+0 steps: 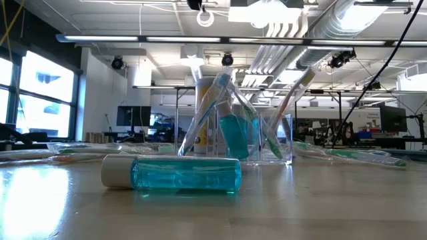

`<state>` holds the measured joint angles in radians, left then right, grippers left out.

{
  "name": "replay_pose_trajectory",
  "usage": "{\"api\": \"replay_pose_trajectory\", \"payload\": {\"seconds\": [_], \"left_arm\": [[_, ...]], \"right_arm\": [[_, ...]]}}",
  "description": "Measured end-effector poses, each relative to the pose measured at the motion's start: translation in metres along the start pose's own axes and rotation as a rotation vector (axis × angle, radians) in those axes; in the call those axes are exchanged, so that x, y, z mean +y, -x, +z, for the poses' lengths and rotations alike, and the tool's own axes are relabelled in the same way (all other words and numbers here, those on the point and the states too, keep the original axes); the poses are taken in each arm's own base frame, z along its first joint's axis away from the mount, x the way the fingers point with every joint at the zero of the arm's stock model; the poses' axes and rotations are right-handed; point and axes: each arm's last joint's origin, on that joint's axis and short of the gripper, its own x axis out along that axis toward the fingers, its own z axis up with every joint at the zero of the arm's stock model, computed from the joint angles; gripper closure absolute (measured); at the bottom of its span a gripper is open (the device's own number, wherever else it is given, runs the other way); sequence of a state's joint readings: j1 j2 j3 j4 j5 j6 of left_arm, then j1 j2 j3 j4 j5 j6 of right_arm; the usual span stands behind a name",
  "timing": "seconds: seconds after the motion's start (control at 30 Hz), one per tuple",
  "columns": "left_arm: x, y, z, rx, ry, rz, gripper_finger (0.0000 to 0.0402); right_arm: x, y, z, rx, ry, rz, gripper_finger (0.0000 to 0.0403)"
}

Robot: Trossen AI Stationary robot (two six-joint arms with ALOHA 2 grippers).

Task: Pick & Place toothbrushing station
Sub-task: Put the blue mouthwash in the transparent organizer

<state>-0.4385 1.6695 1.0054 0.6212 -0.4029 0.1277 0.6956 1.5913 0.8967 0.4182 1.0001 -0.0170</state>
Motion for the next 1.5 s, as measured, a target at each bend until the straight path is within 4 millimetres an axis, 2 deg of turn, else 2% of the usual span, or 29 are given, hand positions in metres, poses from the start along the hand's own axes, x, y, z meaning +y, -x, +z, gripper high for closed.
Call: {"api": "replay_pose_trajectory", "payload": {"seconds": [0.13,0.23,0.33,0.47,0.9,1.13,1.27,1.5], "left_arm": [[0.000,0.000,-0.001,0.003,-0.001,0.012,0.0166],[0.000,0.000,0.001,-0.015,-0.001,0.022,0.0120],[0.001,0.000,0.005,-0.049,-0.022,0.024,0.0092],[-0.002,0.002,0.011,-0.119,-0.054,-0.018,0.0078],[-0.005,0.003,0.015,-0.158,-0.050,-0.069,0.0076],[-0.003,0.003,0.016,-0.163,-0.060,-0.011,0.0081],[-0.002,0.003,0.018,-0.178,-0.081,0.001,0.0111],[-0.003,0.004,0.018,-0.182,-0.083,-0.008,0.0198]], "right_arm": [[0.002,0.007,0.007,-0.041,0.020,-0.046,0.0345],[0.003,0.009,0.011,-0.065,0.036,-0.042,0.0345],[0.003,0.009,0.012,-0.072,0.048,-0.041,0.0345],[0.003,0.009,0.012,-0.075,0.051,-0.041,0.0345],[0.002,0.010,0.019,-0.121,0.067,-0.029,0.0345],[0.004,0.010,0.021,-0.144,0.068,0.021,0.0345],[0.004,0.010,0.021,-0.143,0.069,0.021,0.0345],[0.004,0.010,0.021,-0.142,0.072,0.018,0.0345]]}}
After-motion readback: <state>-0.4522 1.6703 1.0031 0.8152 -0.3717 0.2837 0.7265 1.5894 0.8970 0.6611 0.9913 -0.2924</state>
